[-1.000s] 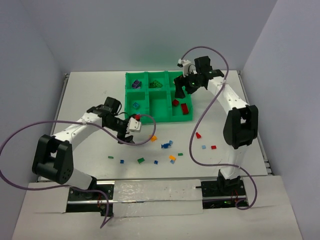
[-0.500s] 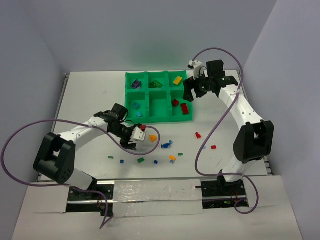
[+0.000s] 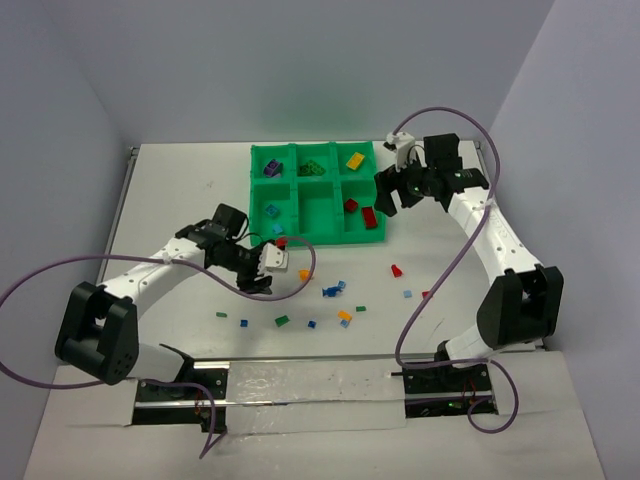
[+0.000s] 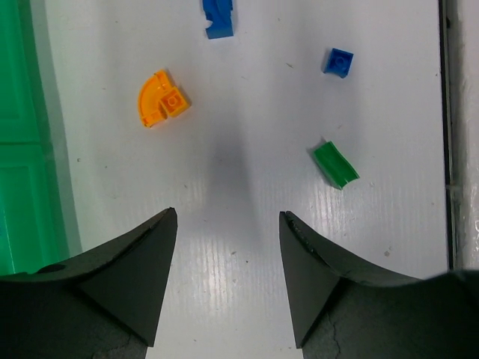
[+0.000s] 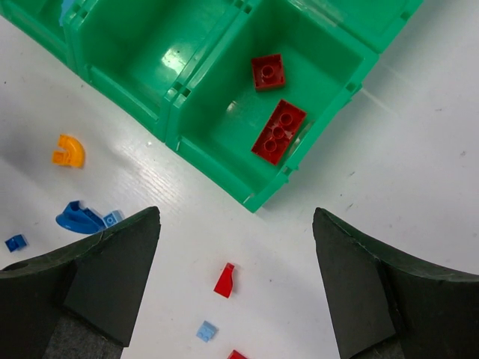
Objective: Sort the legos into containers by color
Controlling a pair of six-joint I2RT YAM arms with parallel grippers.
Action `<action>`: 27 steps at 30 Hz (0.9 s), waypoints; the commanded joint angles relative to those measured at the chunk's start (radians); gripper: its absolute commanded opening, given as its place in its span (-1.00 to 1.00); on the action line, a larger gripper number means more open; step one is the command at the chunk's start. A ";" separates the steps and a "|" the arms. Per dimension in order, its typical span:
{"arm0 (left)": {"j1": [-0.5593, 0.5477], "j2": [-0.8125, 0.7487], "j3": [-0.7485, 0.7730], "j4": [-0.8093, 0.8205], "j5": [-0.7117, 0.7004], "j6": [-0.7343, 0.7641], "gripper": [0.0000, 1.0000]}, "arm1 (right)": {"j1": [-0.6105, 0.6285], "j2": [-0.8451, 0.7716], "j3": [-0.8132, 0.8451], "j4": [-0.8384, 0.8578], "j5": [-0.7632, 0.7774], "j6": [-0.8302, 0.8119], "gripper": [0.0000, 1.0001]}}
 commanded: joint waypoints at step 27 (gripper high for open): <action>-0.322 0.334 0.185 0.450 -0.164 -0.468 0.11 | -0.037 -0.063 -0.091 0.021 0.042 -0.047 0.79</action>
